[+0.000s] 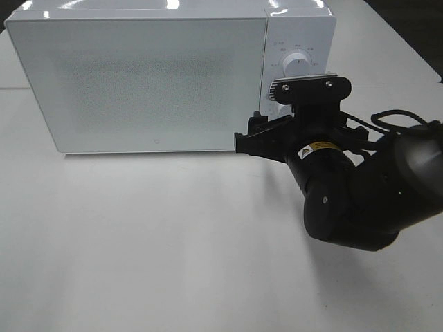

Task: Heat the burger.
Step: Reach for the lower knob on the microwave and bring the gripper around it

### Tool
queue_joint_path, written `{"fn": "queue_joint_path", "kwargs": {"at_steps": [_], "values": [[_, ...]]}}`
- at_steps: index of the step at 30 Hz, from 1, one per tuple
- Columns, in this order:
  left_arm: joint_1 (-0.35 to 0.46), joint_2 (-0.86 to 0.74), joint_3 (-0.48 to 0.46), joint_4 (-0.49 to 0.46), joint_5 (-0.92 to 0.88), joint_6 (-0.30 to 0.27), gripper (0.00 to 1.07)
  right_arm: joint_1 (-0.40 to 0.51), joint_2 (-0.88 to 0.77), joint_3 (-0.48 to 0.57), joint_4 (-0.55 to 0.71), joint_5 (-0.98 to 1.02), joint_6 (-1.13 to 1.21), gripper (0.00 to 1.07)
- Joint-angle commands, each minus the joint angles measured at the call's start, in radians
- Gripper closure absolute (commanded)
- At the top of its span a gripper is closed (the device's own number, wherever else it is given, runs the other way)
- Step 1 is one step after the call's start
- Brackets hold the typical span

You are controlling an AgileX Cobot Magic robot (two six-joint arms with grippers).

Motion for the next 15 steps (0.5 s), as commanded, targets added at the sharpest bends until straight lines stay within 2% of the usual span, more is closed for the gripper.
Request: {"fn": "queue_joint_path", "kwargs": {"at_steps": [1,15], "values": [[0.004,-0.023,0.001,0.000,0.001,-0.006,0.06,-0.023,0.017,-0.031,-0.029,0.022,0.004,0.32],[0.004,-0.023,0.001,0.000,0.001,-0.006,0.06,-0.093,0.068,-0.108,-0.074,0.048,0.004,0.32]]}}
